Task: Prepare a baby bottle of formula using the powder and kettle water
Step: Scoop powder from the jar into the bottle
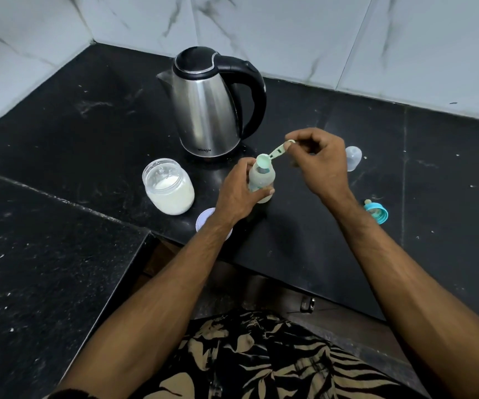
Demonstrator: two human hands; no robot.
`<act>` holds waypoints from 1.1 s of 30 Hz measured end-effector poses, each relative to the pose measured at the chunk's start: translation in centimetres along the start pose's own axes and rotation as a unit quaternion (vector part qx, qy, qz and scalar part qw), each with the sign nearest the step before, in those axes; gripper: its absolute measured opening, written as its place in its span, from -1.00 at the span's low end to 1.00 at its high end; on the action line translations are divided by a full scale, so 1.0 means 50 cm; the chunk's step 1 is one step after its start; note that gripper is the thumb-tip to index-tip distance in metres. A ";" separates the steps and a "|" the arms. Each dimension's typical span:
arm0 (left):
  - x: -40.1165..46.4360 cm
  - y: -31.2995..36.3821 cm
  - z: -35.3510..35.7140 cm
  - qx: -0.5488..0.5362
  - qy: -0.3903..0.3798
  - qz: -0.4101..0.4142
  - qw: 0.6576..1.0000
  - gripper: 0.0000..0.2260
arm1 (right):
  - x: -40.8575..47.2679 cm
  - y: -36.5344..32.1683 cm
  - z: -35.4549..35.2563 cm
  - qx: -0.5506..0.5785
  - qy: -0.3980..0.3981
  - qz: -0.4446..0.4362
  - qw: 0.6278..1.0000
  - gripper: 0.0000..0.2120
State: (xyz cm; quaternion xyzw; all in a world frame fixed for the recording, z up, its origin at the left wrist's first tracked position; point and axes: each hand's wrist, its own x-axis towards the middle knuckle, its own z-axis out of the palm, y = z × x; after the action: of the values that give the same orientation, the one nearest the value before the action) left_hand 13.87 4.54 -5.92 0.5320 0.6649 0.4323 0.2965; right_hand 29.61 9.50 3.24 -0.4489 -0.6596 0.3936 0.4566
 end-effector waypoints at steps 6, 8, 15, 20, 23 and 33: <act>-0.014 -0.002 -0.007 -0.012 -0.006 -0.022 1.000 -0.15 | -0.011 -0.003 0.012 0.102 0.036 0.068 0.992 -0.91; -0.027 -0.005 -0.018 0.002 -0.003 -0.021 1.000 -0.19 | -0.014 -0.006 0.024 0.128 0.032 0.086 0.987 -0.92; -0.075 -0.031 -0.075 0.000 0.035 -0.028 0.999 -0.33 | -0.016 -0.039 0.106 0.179 -0.026 0.091 0.979 -0.91; -0.109 -0.034 -0.098 -0.005 0.052 -0.030 0.998 -0.37 | -0.015 -0.076 0.197 0.200 -0.079 0.085 0.973 -0.92; -0.126 -0.038 -0.116 0.007 0.039 -0.021 0.999 -0.39 | -0.013 -0.095 0.252 0.160 -0.101 0.059 0.980 -0.92; -0.146 -0.055 -0.144 0.056 0.016 -0.043 0.997 -0.43 | -0.033 -0.069 0.366 -0.007 -0.159 0.020 0.987 -0.91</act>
State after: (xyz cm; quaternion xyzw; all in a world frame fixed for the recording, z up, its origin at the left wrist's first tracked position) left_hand 8.36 -4.53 -5.60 0.5115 0.7153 0.3896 0.2737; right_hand 11.61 4.95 1.01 -0.3969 -0.7172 0.4649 0.3346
